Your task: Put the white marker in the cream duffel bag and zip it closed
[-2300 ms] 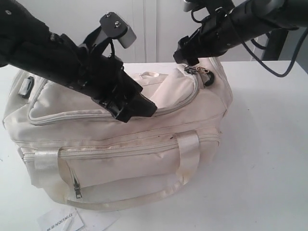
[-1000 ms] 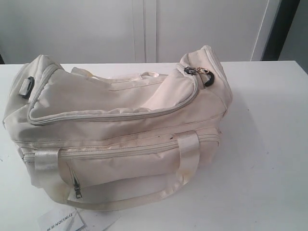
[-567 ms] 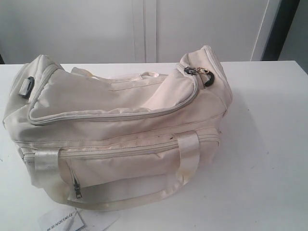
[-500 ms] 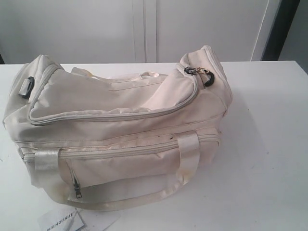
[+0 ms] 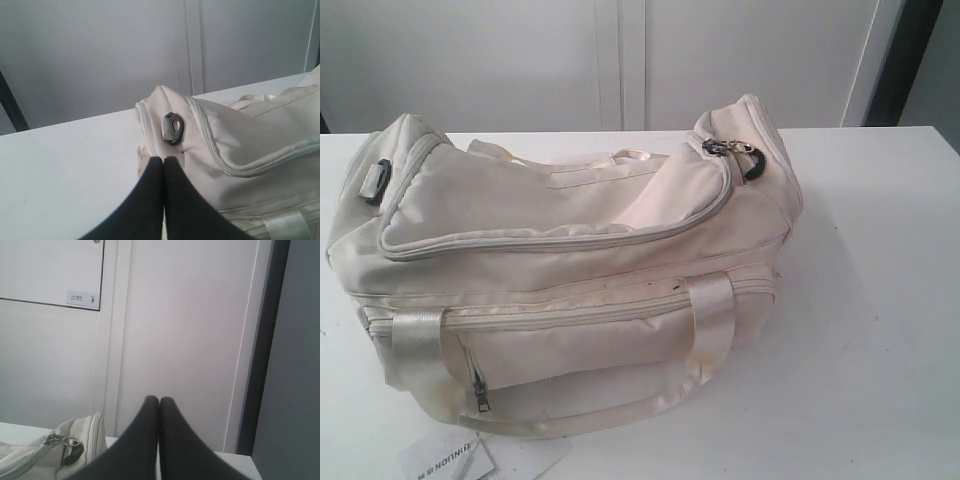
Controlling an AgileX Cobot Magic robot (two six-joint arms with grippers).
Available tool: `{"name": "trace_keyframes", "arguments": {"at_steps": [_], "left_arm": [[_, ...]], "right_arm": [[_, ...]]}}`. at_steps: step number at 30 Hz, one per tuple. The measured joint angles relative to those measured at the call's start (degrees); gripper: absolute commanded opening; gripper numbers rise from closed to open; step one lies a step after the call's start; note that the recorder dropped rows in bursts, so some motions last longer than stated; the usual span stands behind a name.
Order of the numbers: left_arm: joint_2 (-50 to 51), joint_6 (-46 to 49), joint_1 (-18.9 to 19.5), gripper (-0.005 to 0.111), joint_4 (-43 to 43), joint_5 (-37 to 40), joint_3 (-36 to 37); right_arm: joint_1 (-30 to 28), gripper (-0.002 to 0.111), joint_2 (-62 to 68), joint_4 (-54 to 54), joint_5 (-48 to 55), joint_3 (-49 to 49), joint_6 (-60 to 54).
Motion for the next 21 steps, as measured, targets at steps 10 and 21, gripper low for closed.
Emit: {"name": "trace_keyframes", "arguments": {"at_steps": [10, 21], "left_arm": [[-5.45, -0.63, 0.0, 0.0, -3.26, -1.4, 5.35], [-5.45, -1.01, 0.0, 0.0, -4.06, -2.74, 5.73]], "right_arm": [[0.0, 0.0, -6.59, 0.11, 0.39, 5.19, 0.26], [0.0, 0.0, -6.87, 0.11, 0.39, 5.19, 0.78]]}}
